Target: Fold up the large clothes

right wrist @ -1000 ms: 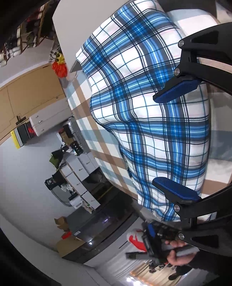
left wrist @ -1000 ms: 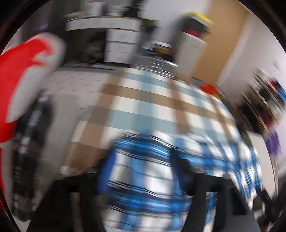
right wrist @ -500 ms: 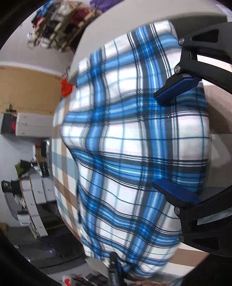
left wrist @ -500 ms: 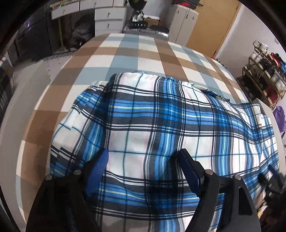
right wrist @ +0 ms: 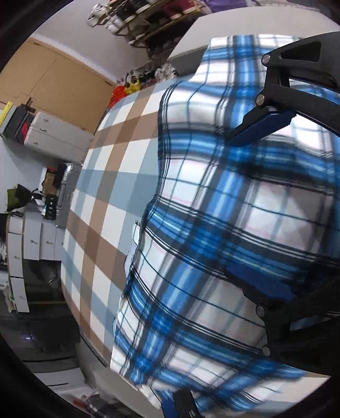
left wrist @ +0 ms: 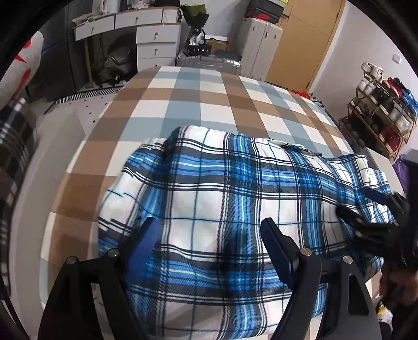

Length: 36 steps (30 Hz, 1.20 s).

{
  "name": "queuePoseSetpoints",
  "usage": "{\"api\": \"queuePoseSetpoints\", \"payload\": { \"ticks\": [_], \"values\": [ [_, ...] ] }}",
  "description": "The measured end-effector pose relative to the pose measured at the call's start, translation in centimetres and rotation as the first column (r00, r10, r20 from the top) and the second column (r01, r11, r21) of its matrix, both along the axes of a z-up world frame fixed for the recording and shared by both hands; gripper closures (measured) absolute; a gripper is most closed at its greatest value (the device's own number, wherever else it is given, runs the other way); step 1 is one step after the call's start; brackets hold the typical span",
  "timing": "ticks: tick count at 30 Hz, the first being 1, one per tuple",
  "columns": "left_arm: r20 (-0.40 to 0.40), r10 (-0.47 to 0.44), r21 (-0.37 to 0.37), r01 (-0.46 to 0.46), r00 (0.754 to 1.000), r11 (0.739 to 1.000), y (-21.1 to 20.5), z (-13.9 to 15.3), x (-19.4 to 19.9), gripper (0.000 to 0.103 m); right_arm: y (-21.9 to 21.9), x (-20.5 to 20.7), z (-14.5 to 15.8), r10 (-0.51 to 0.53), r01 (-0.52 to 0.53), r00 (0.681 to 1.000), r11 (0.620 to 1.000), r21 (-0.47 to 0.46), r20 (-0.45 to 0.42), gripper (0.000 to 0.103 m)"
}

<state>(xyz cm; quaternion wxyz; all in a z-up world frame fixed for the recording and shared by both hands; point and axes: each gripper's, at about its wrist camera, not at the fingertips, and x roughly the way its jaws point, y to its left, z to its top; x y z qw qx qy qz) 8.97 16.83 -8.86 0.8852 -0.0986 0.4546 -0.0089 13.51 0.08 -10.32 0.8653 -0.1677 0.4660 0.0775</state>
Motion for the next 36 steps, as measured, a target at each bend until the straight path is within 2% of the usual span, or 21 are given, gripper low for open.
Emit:
{"api": "queuePoseSetpoints", "payload": {
  "ticks": [1,4,6,8,10,11,13,14,17,21,23,24,25,27,28,30,32,33,36],
  "values": [
    [0.013,-0.001,0.015,0.000,1.000,1.000,0.0,0.3,-0.3,0.026,-0.1,0.4,-0.5,-0.004,0.004,1.000,1.000,0.009,-0.014,0.013],
    [0.068,-0.012,0.054,0.008,0.998,0.998,-0.1,1.3,-0.6,0.026,-1.2,1.7,-2.4,-0.034,0.044,0.990,0.996,0.074,-0.140,0.012],
    [0.097,-0.014,0.068,0.008,0.995,0.998,-0.2,1.7,-0.6,0.026,-1.8,1.9,-2.3,-0.041,0.061,0.987,0.991,0.122,-0.158,0.012],
    [0.095,-0.023,0.060,0.017,0.995,0.998,-0.4,1.6,-0.4,0.026,-2.6,1.2,-1.1,-0.059,0.079,0.990,0.984,0.162,-0.127,0.016],
    [0.083,-0.037,0.065,0.032,0.996,0.997,-0.7,1.2,-0.3,0.026,-3.8,-0.2,0.5,-0.087,0.095,0.995,0.972,0.216,-0.047,0.014],
    [0.081,-0.044,0.069,0.038,0.996,0.997,-0.8,1.2,-0.2,0.026,-4.6,-1.2,1.1,-0.095,0.100,0.995,0.959,0.266,-0.033,0.014],
    [0.086,-0.057,0.095,0.049,0.995,0.994,-1.4,1.1,-0.4,0.026,-5.9,-3.4,1.3,-0.091,0.105,0.994,0.930,0.351,-0.058,0.014],
    [0.089,-0.059,0.104,0.050,0.994,0.993,-1.5,1.2,-0.4,0.026,-6.3,-4.1,1.3,-0.088,0.104,0.994,0.926,0.364,-0.060,0.014],
    [0.090,-0.064,0.134,0.052,0.994,0.990,-2.5,1.3,-0.5,0.026,-7.1,-7.1,1.5,-0.081,0.079,0.997,0.926,0.368,-0.008,0.014],
    [0.100,-0.091,0.146,0.076,0.991,0.986,-4.1,1.6,-1.2,0.026,-7.0,-8.7,0.8,-0.067,0.051,0.997,0.957,0.286,0.047,0.012],
    [0.111,-0.093,0.152,0.075,0.989,0.986,-4.7,1.7,-1.4,0.026,-7.1,-8.4,-0.4,-0.072,0.065,0.997,0.960,0.271,0.016,0.010],
    [0.111,-0.099,0.155,0.081,0.989,0.985,-5.2,1.7,-1.4,0.026,-7.1,-7.8,-1.6,-0.079,0.083,0.996,0.961,0.265,-0.028,0.009],
    [0.109,-0.103,0.153,0.085,0.989,0.984,-5.5,1.7,-1.3,0.026,-7.0,-7.2,-2.6,-0.089,0.097,0.995,0.963,0.250,-0.044,0.004],
    [0.104,-0.106,0.153,0.089,0.989,0.984,-6.2,1.5,-1.3,0.025,-6.3,-7.1,-3.0,-0.085,0.087,0.996,0.978,0.192,-0.017,0.003],
    [0.101,-0.109,0.160,0.092,0.989,0.983,-6.7,1.4,-1.1,0.025,-6.3,-7.0,-2.8,-0.091,0.094,0.996,0.976,0.198,-0.021,0.003],
    [0.101,-0.117,0.177,0.098,0.988,0.979,-7.4,1.3,-1.0,0.025,-7.8,-7.4,-1.3,-0.118,0.123,0.992,0.943,0.309,-0.036,0.005],
    [0.101,-0.128,0.187,0.108,0.987,0.976,-8.2,1.2,-0.9,0.025,-10.5,-8.5,0.2,-0.166,0.163,0.986,0.878,0.449,-0.032,0.003],
    [0.100,-0.134,0.184,0.114,0.986,0.976,-8.5,1.2,-0.9,0.025,-12.5,-9.3,1.2,-0.209,0.197,0.977,0.828,0.525,-0.035,0.003],
    [0.088,-0.145,0.145,0.132,0.986,0.981,-9.8,1.3,-0.7,0.025,-17.0,-11.2,2.1,-0.299,0.272,0.952,0.727,0.630,-0.066,0.003]
  ]
}}
